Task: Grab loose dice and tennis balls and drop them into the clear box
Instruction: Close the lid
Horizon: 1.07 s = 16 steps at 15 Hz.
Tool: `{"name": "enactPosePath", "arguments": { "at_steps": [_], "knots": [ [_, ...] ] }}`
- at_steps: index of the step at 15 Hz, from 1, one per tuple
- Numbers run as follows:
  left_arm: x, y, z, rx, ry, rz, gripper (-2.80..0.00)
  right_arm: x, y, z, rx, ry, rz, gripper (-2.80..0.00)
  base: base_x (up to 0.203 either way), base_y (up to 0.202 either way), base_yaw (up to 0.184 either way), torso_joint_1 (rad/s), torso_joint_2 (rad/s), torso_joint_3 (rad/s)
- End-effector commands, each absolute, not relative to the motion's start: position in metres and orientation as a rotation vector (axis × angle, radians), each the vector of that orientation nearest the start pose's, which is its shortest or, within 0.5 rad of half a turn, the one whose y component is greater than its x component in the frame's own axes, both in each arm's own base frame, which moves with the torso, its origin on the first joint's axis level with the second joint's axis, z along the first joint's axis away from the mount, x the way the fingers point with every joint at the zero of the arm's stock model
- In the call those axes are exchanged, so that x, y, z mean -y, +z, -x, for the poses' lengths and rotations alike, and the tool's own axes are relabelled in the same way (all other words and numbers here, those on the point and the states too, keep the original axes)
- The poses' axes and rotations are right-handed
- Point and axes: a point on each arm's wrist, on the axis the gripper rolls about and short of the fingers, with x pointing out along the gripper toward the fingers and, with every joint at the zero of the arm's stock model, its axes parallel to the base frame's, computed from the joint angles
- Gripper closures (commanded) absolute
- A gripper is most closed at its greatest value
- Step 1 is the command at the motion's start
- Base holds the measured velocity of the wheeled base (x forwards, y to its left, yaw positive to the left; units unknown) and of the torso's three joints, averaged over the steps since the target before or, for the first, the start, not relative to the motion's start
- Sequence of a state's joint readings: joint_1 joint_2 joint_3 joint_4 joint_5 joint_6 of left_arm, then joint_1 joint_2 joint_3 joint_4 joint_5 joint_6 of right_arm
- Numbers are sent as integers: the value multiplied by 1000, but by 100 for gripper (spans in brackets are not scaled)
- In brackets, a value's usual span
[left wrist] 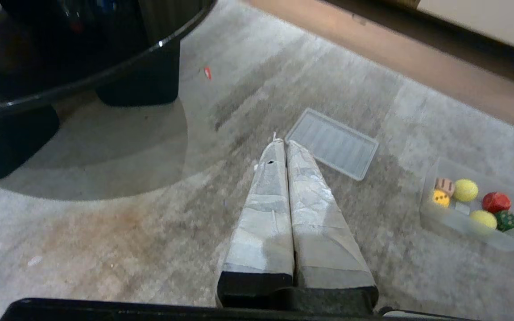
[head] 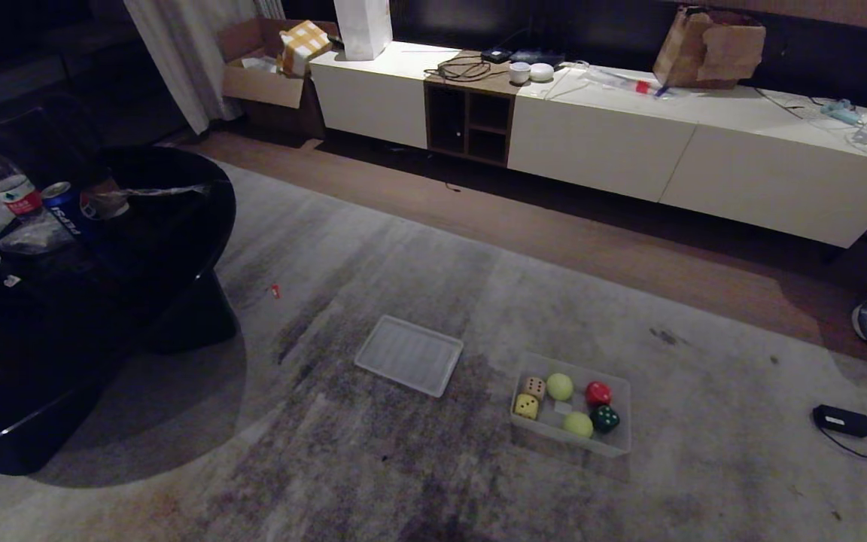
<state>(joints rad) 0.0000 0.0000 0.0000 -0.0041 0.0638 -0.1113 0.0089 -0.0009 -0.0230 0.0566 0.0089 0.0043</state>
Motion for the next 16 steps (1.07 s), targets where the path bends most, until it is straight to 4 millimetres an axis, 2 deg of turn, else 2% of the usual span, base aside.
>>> {"name": "enactPosePath", "arguments": {
  "at_steps": [1,11,16],
  "knots": [
    [-1,76,23,5,64,112,0,0,76,25,-35,18,-5,0,0,0,0,0,8,205],
    [-1,75,23,4,64,109,0,0,76,25,-35,18,-5,0,0,0,0,2,2,204],
    [-1,75,23,2,63,101,0,0,76,25,-35,17,-5,0,0,0,0,1,3,59]
  ]
}}
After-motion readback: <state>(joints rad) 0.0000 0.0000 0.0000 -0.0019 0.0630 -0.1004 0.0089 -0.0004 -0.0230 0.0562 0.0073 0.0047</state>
